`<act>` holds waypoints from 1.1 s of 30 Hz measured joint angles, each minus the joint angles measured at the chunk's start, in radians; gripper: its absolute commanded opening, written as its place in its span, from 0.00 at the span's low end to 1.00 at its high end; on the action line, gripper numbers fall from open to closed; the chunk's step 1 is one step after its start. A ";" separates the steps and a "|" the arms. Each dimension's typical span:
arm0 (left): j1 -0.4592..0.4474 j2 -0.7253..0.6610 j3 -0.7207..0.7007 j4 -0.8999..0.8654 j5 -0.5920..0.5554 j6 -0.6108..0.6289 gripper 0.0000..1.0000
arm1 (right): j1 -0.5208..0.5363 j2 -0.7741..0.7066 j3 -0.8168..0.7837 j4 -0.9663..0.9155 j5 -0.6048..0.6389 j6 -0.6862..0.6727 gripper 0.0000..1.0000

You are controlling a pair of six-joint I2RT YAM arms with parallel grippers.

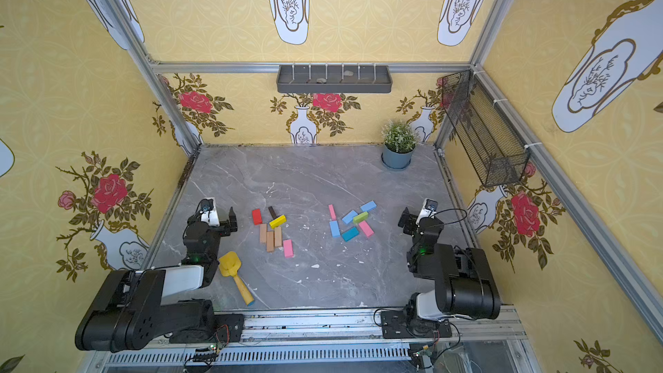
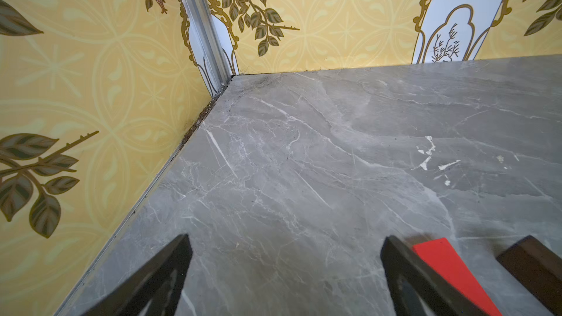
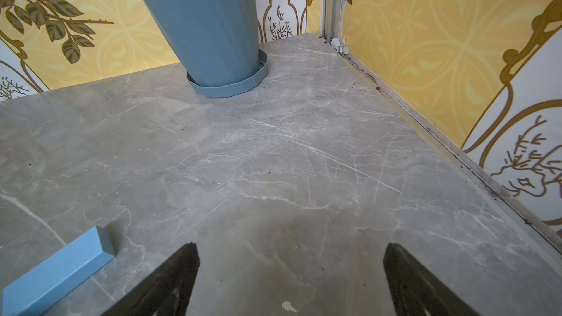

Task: Assemble the number 8 with building blocks
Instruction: Adjust the building block at the center of the board.

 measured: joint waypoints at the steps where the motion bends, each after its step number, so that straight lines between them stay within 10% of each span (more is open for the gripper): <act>1: 0.000 0.000 0.000 0.000 0.000 0.000 1.00 | 0.000 0.000 0.000 0.000 0.000 0.000 0.98; 33: 0.000 -0.101 -0.032 0.010 -0.019 0.002 1.00 | 0.013 -0.079 0.036 -0.090 0.012 0.003 0.98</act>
